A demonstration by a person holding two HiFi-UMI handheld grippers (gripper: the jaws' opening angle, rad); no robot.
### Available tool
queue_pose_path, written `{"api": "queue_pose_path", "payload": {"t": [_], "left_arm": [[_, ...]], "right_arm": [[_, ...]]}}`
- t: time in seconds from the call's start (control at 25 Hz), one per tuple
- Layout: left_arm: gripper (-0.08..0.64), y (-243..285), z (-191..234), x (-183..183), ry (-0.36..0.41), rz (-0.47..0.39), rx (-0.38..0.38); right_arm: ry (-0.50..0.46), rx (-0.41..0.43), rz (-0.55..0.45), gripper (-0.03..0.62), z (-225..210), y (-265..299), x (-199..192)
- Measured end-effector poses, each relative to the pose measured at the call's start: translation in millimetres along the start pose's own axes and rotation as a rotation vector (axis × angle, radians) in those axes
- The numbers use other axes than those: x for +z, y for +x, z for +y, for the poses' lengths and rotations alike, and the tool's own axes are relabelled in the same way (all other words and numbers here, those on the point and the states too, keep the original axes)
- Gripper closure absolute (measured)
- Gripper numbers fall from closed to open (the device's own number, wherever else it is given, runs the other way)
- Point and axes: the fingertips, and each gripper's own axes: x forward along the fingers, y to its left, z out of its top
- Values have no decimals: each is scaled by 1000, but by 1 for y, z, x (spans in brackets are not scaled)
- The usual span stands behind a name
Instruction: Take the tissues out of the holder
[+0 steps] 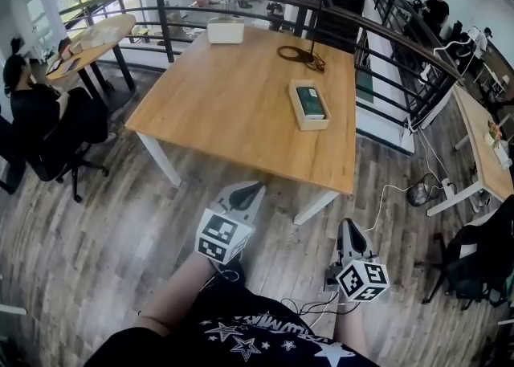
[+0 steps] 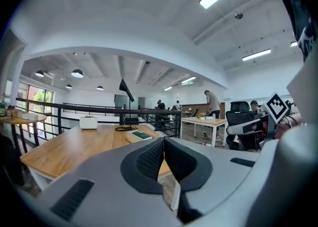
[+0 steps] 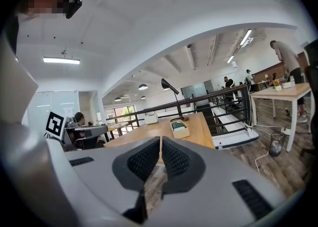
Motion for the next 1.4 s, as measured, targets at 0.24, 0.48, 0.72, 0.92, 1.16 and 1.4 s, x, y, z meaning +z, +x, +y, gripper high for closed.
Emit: {"api": "queue_pose_path", "payload": {"t": [0.24, 0.48, 0.72, 0.92, 1.16, 1.4], "left_arm": [[546, 42, 69, 4, 0, -7, 2], [546, 69, 127, 12, -14, 8, -16], [546, 87, 174, 11, -29, 13, -34], [546, 102, 205, 10, -33, 21, -68], [546, 113, 233, 4, -43, 31, -96], [546, 129, 243, 1, -63, 45, -111]], "right_arm": [[-26, 32, 0, 569, 13, 94, 20], [-111, 46, 6, 569, 38, 180, 45], [-144, 64, 47, 569, 65, 237, 40], [-146, 27, 28, 569, 70, 271, 49], [-123, -7, 52, 569, 78, 289, 37], [-139, -45, 52, 569, 66, 301, 45]]}}
